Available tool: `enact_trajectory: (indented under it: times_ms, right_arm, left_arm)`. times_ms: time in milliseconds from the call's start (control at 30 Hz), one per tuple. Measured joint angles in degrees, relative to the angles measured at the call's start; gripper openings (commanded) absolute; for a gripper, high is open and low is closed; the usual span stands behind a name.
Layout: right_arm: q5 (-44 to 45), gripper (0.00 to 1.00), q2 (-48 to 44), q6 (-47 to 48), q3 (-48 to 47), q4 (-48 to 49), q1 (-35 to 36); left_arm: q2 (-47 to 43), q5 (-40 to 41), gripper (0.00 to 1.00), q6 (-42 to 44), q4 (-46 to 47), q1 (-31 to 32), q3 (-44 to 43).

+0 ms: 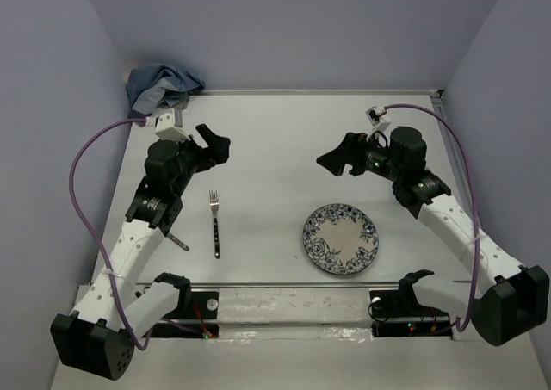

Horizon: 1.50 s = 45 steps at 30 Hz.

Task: Set the dinner table for one person

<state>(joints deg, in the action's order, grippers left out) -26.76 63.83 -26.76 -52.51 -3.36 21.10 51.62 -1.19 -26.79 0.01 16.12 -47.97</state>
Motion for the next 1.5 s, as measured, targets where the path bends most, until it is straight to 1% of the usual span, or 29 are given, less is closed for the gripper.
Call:
enact_trajectory:
  times_ms: [100, 233, 333, 467, 533, 633, 733, 833, 900, 1000, 1067, 1167, 1200, 1333, 1400, 1467, 1500]
  right_arm:
    - [1.0, 0.92, -0.9, 0.1, 0.7, 0.4, 0.0]
    - [1.7, 0.92, -1.1, 0.2, 1.3, 0.4, 0.0]
    - [2.0, 0.92, -1.1, 0.2, 1.8, 0.6, 0.0]
    - [2.5, 0.91, -1.1, 0.2, 2.5, 1.1, 0.0]
    - [2.6, 0.91, -1.1, 0.2, 2.8, 1.3, 0.0]
    - [2.5, 0.90, -0.9, 0.2, 2.9, 1.5, 0.0]
    - [2.5, 0.90, -0.4, 0.2, 2.9, 1.9, 0.4]
    - [2.5, 0.89, -0.1, 0.2, 3.4, 2.6, 0.7]
    - [2.5, 0.89, 0.2, 0.3, 3.7, 2.8, 0.7]
    - [2.4, 0.89, 0.9, 0.5, 3.8, 3.3, 1.0]
    - [2.1, 0.89, 1.4, 0.7, 3.8, 4.0, 1.2]
    - [0.7, 0.88, 3.1, 1.1, 3.8, 4.9, 1.7]
    - [0.0, 0.87, 3.9, 1.2, 3.8, 5.2, 1.9]
    - [-1.3, 0.87, 6.6, 1.7, 3.8, 5.3, 3.3]
    - [-1.8, 0.87, 7.9, 2.0, 3.8, 5.6, 4.2]
    - [-2.2, 0.87, 9.5, 2.3, 3.8, 5.7, 4.6]
    - [-2.2, 0.87, 10.1, 2.4, 3.8, 5.8, 4.9]
  left_arm:
    - [2.2, 0.6, 0.99, 0.0, -0.8, -1.2, -1.6]
    - [8.5, 1.7, 0.99, -0.2, 0.1, -5.8, -4.7]
    - [16.7, 5.5, 0.99, -0.2, 0.8, -8.3, -10.0]
    - [31.5, 11.0, 0.99, -0.1, 2.6, -10.9, -19.1]
    - [37.2, 12.6, 0.91, 0.2, 3.5, -11.9, -22.6]
    - [46.1, 14.5, 0.86, 1.1, 3.3, -14.3, -27.7]
    - [52.9, 15.3, 0.84, 1.7, 3.7, -16.8, -33.4]
    - [59.2, 16.0, 0.83, 2.0, 3.2, -19.4, -40.0]
    - [64.1, 16.3, 0.83, 2.4, 3.5, -20.9, -45.8]
    - [71.7, 16.5, 0.86, 2.7, 3.7, -22.5, -53.6]
    - [75.2, 16.2, 0.87, 2.7, 4.0, -23.1, -56.3]
    - [82.9, 14.7, 0.89, 2.3, 3.1, -23.7, -63.8]
    - [83.8, 14.5, 0.88, 2.3, 3.2, -23.8, -64.6]
    - [93.5, 12.4, 0.89, 0.9, -0.3, -24.6, -78.5]
    - [99.5, 11.8, 0.89, 0.4, -3.1, -24.9, -89.0]
    - [102.2, 11.4, 0.88, -0.3, -4.0, -25.2, -94.0]
    - [102.3, 11.2, 0.84, -0.8, -4.1, -25.3, -94.5]
